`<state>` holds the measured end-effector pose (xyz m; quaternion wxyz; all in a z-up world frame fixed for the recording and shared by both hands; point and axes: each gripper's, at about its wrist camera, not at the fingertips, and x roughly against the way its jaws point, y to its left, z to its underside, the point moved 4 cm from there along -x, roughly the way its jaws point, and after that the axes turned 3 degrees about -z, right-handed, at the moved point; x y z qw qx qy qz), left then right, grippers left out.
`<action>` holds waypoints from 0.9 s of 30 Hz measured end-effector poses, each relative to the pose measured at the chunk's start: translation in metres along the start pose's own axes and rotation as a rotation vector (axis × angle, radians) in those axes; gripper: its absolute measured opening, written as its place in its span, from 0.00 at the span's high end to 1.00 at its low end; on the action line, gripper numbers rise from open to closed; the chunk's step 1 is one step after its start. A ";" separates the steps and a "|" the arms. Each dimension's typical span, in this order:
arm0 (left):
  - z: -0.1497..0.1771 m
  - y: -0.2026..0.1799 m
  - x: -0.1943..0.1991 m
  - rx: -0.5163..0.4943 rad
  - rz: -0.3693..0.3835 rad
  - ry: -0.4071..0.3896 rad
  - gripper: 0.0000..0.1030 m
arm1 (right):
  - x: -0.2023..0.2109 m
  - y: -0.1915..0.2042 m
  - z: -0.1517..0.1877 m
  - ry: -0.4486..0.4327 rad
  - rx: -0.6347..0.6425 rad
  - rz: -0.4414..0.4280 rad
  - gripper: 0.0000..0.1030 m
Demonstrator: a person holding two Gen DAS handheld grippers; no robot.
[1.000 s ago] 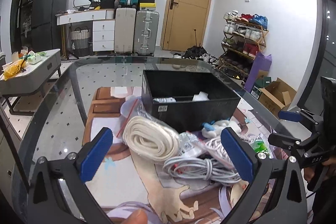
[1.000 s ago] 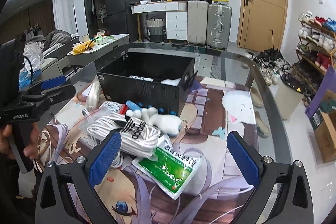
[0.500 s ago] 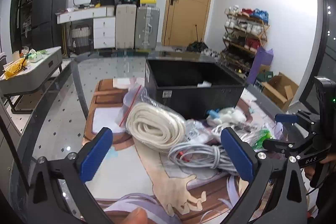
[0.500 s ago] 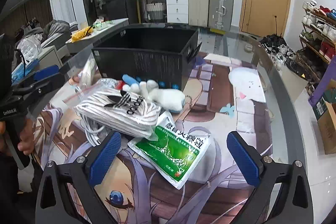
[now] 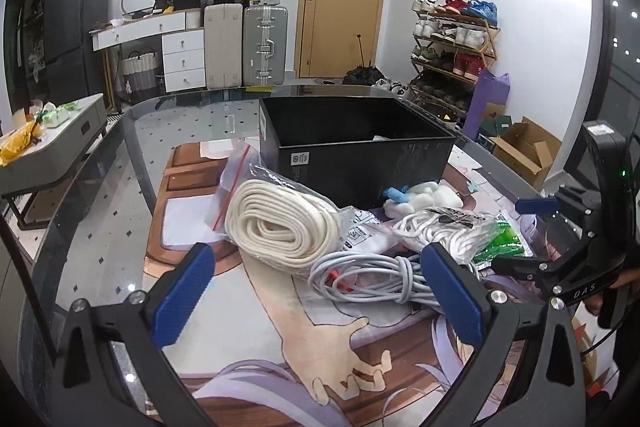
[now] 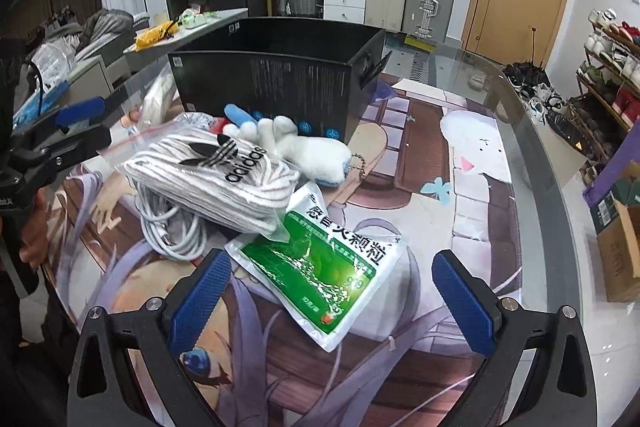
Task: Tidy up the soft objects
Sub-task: 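Withdraw the left gripper from the box back over the table, then lower the right gripper onto the green medicine sachet and close it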
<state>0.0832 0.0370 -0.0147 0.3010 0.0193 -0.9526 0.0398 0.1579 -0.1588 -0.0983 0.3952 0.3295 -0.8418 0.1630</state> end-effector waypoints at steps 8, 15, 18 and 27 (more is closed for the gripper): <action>0.001 0.013 -0.003 0.071 0.010 0.021 0.00 | -0.010 0.001 -0.003 0.067 0.141 0.052 0.01; 0.004 0.019 -0.006 0.103 0.020 0.031 0.00 | -0.021 0.001 -0.013 0.099 0.246 -0.001 0.01; 0.005 0.019 -0.006 0.102 0.026 0.031 0.00 | -0.027 0.001 -0.018 0.113 0.274 -0.055 0.01; 0.005 0.024 -0.008 0.122 0.037 0.039 0.00 | -0.039 0.001 -0.026 0.131 0.271 -0.204 0.13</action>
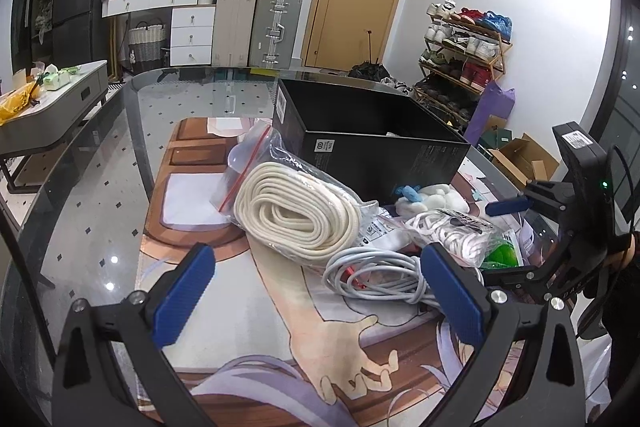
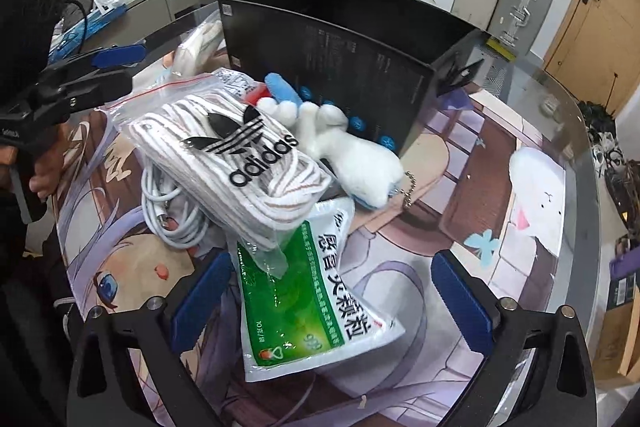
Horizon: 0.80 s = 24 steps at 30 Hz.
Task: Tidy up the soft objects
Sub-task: 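Lower the right gripper onto the green medicine sachet and close it, then lift the green sachet with the right gripper while the left gripper grasps the bagged rope coil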
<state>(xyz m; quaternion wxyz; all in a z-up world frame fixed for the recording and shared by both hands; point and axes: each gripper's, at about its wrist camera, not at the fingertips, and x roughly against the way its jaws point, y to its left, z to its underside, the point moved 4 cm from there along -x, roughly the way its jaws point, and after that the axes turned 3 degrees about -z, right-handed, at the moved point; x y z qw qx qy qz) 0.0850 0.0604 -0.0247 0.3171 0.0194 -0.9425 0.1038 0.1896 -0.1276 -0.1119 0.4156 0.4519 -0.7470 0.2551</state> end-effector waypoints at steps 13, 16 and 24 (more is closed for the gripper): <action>0.001 0.000 0.000 0.006 0.001 0.001 0.00 | 0.019 0.027 0.024 -0.071 -0.101 0.034 0.56; 0.001 0.000 -0.001 0.005 -0.003 0.003 0.00 | 0.025 0.032 0.032 -0.087 -0.134 0.068 0.60; 0.001 -0.001 0.000 -0.001 -0.010 0.001 0.00 | 0.040 0.038 0.048 -0.120 -0.174 0.119 0.65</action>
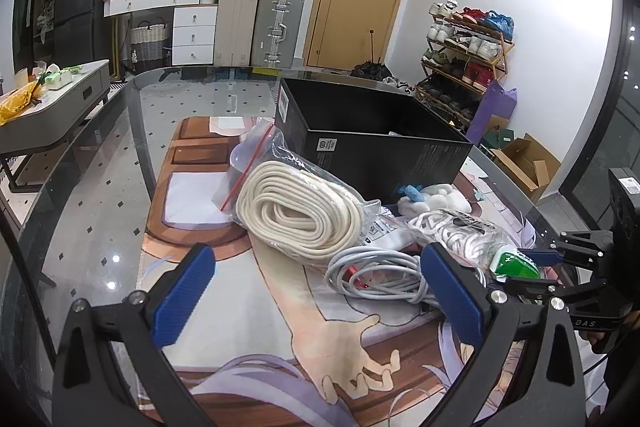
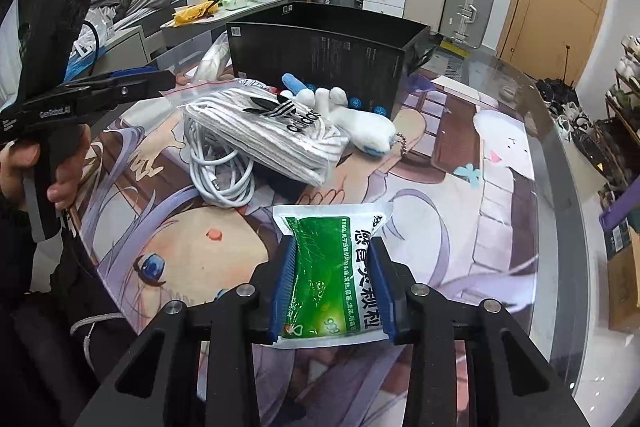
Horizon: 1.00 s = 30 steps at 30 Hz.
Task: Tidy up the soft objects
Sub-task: 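Lift the green sachet with the right gripper while the left gripper grasps the bagged rope coil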
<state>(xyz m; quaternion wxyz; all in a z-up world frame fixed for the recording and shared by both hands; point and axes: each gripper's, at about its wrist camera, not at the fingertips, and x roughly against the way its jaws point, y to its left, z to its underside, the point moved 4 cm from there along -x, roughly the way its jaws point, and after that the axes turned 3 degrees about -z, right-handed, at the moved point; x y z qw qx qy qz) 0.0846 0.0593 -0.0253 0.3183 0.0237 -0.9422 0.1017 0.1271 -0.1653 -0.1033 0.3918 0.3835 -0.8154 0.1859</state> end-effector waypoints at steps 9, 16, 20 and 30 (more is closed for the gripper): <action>0.000 -0.001 0.000 -0.002 -0.009 0.000 0.00 | 0.022 -0.015 0.013 -0.064 -0.103 0.013 0.65; -0.002 0.007 -0.003 0.061 -0.024 0.017 0.00 | 0.036 -0.024 0.002 -0.154 -0.170 0.029 0.65; -0.002 0.020 -0.014 0.175 0.012 0.063 0.00 | 0.034 -0.022 -0.010 -0.179 -0.169 0.025 0.65; -0.015 0.027 -0.039 0.315 0.094 0.127 0.02 | 0.028 -0.018 -0.033 -0.208 -0.153 0.012 0.65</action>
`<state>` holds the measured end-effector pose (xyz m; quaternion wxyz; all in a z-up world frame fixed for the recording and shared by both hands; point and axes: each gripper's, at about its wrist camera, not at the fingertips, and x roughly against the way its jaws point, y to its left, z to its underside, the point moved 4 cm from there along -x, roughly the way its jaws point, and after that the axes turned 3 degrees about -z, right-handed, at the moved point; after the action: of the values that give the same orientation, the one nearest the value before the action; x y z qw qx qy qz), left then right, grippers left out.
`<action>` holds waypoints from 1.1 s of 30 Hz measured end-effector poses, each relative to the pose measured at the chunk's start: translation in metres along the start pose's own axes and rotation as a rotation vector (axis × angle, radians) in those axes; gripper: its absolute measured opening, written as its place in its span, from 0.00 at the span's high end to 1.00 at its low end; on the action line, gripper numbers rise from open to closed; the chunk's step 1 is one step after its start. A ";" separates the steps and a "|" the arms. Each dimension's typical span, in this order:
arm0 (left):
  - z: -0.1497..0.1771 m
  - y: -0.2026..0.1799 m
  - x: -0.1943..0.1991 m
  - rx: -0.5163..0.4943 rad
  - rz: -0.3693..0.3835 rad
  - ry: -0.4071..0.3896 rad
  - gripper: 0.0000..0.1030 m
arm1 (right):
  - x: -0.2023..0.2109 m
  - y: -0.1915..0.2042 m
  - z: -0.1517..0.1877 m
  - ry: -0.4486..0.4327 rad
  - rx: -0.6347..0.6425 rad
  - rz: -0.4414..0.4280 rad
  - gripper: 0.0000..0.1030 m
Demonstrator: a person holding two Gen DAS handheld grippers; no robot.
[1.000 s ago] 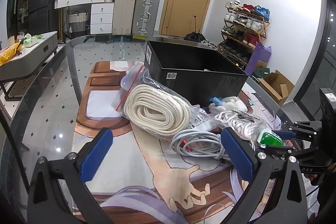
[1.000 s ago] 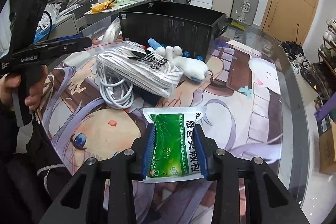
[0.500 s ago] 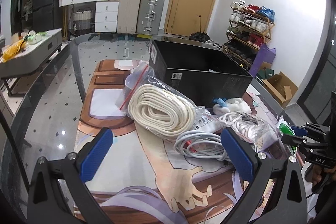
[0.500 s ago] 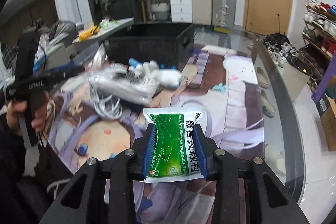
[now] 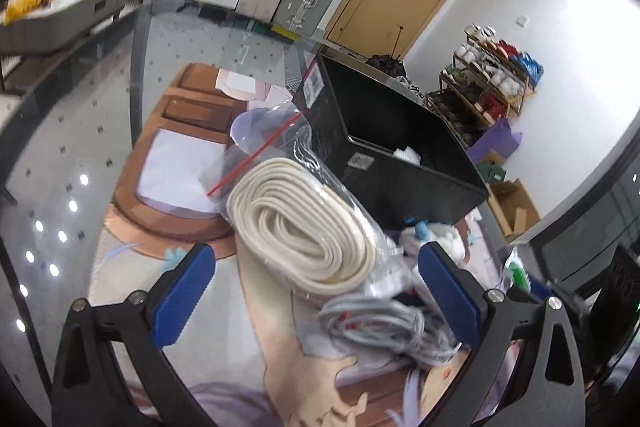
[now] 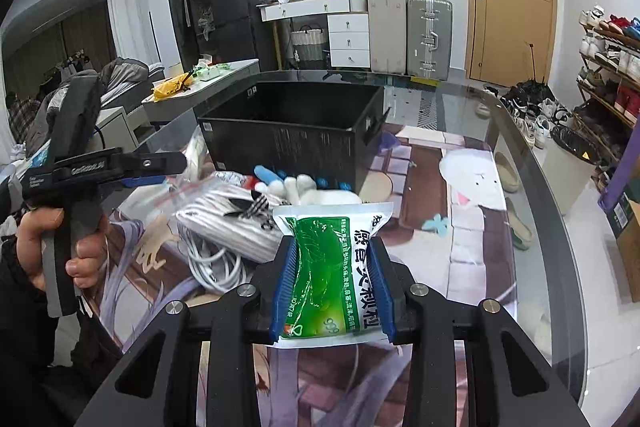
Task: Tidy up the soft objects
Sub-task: 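Lift the green sachet with the right gripper while the left gripper grasps the bagged rope coil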
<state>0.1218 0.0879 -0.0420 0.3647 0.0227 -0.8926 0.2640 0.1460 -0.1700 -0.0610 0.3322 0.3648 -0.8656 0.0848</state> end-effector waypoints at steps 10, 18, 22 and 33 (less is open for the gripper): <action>-0.009 0.006 -0.015 0.072 0.022 0.039 0.39 | -0.004 0.006 -0.006 -0.003 0.021 -0.013 0.65; -0.007 0.011 -0.004 0.062 0.019 0.008 0.70 | -0.005 0.011 -0.008 -0.010 0.032 -0.022 0.65; -0.005 0.013 0.004 0.060 0.024 -0.013 0.82 | -0.003 0.014 -0.010 -0.018 0.038 -0.024 0.65; -0.002 0.022 0.023 0.047 -0.005 -0.066 0.86 | -0.001 0.022 -0.018 -0.038 0.052 -0.029 0.65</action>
<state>0.1012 0.1114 -0.0351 0.3351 0.0422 -0.8977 0.2830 0.1411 -0.1466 -0.0460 0.3075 0.3874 -0.8639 0.0956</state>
